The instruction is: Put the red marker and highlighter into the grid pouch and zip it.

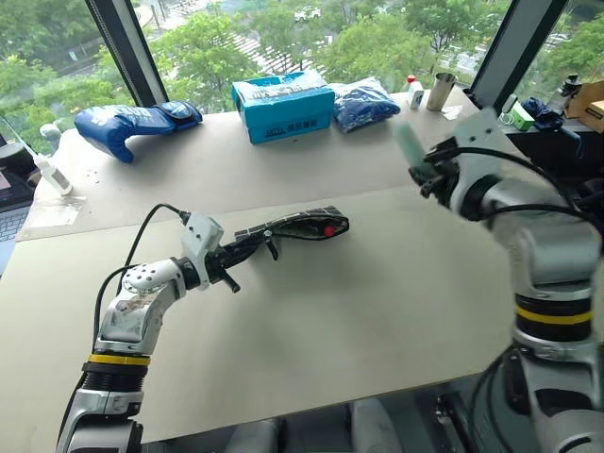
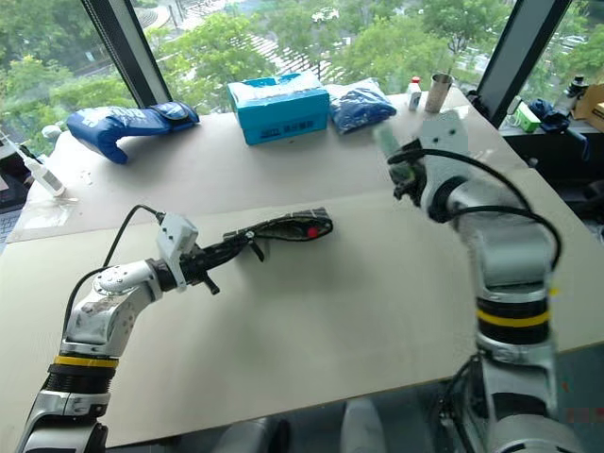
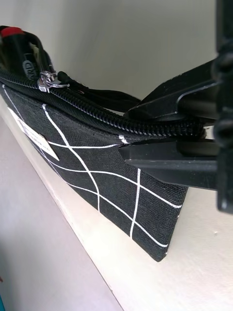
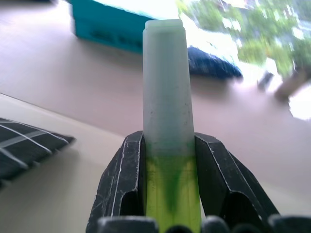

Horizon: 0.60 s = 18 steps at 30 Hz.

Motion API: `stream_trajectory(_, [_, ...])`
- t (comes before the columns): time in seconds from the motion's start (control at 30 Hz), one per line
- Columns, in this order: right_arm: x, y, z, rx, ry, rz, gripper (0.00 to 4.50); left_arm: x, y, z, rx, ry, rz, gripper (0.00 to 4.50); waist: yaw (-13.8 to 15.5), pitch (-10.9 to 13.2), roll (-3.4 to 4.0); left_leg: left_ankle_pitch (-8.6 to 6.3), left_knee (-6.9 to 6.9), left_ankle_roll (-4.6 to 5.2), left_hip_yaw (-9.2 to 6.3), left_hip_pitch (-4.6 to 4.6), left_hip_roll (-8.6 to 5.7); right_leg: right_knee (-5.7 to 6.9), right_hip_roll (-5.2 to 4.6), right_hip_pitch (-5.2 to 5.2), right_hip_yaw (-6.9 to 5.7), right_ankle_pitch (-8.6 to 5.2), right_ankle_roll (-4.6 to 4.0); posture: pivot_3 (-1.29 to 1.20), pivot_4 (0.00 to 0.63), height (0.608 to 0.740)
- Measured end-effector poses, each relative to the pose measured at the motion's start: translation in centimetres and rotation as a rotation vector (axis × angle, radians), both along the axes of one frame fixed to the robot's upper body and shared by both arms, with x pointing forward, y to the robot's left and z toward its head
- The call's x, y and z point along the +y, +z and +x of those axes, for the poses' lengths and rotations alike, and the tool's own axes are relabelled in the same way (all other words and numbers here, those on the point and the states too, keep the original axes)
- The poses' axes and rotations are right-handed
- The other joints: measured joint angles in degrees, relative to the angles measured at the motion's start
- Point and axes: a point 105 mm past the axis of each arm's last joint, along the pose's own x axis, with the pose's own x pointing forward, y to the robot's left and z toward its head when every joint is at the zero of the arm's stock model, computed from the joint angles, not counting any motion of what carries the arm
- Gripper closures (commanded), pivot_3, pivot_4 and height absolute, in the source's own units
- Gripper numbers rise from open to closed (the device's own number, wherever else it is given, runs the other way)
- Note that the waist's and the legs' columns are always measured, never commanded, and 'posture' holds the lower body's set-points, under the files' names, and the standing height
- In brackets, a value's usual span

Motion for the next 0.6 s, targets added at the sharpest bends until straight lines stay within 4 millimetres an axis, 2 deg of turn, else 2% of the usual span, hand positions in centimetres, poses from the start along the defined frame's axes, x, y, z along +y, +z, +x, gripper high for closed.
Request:
stream_trajectory(0.07, [2.3, -1.8, -2.1, 0.074, 0.184, -0.075, 3.47, -0.3, 0.3, 0.1, -0.009, -0.009, -0.004, 4.50, -0.05, 0.02, -0.05, -0.07, 0.08, 0.02, 0.05, 0.00, 0.03, -0.01, -0.05, 0.03, 0.03, 0.00, 0.00, 0.00, 0.150, 0.740])
stream_trajectory(0.13, [3.2, -3.3, -3.1, 0.144, 0.272, -0.136, 3.47, -0.4, 0.4, 0.2, -0.012, -0.012, -0.004, 4.50, 0.19, 0.03, -0.06, -0.09, 0.24, 0.06, 0.12, -0.02, -0.03, -0.01, -0.13, 0.04, 0.11, 0.03, 0.00, 0.00, 0.150, 0.740])
stream_trajectory(0.27, [4.6, -4.3, -4.3, 0.159, 0.363, -0.250, 3.47, -0.4, 0.4, 0.2, -0.012, -0.012, -0.004, 4.50, 0.82, 0.04, -0.08, -0.10, 0.36, 0.09, 0.12, -0.03, -0.09, -0.01, -0.12, 0.06, 0.09, 0.07, 0.03, 0.00, 0.150, 0.740])
stream_trajectory(0.37, [5.9, -4.9, -3.5, 0.202, 0.354, -0.294, 3.47, -0.6, 0.4, 0.2, -0.011, -0.016, -0.004, 4.50, 1.02, 0.04, -0.09, -0.10, 0.36, 0.07, 0.14, -0.02, -0.08, -0.01, -0.12, 0.03, 0.08, 0.09, -0.01, 0.00, 0.150, 0.740])
stream_trajectory(0.47, [5.6, -6.2, -2.0, 0.256, 0.279, -0.327, 3.47, -0.6, 0.4, 0.2, -0.011, -0.018, -0.004, 4.50, 1.63, 0.04, -0.09, -0.10, 0.36, 0.07, 0.13, -0.04, -0.09, -0.02, -0.12, 0.02, 0.07, 0.11, -0.04, 0.00, 0.150, 0.740])
stream_trajectory(0.6, [5.4, -8.3, -1.3, 0.331, 0.249, -0.371, 3.47, -0.6, 0.3, 0.2, -0.011, -0.018, -0.004, 4.50, 1.92, 0.04, -0.10, -0.10, 0.36, 0.07, 0.11, -0.08, -0.10, -0.03, -0.13, 0.00, 0.05, 0.11, -0.03, 0.00, 0.150, 0.740])
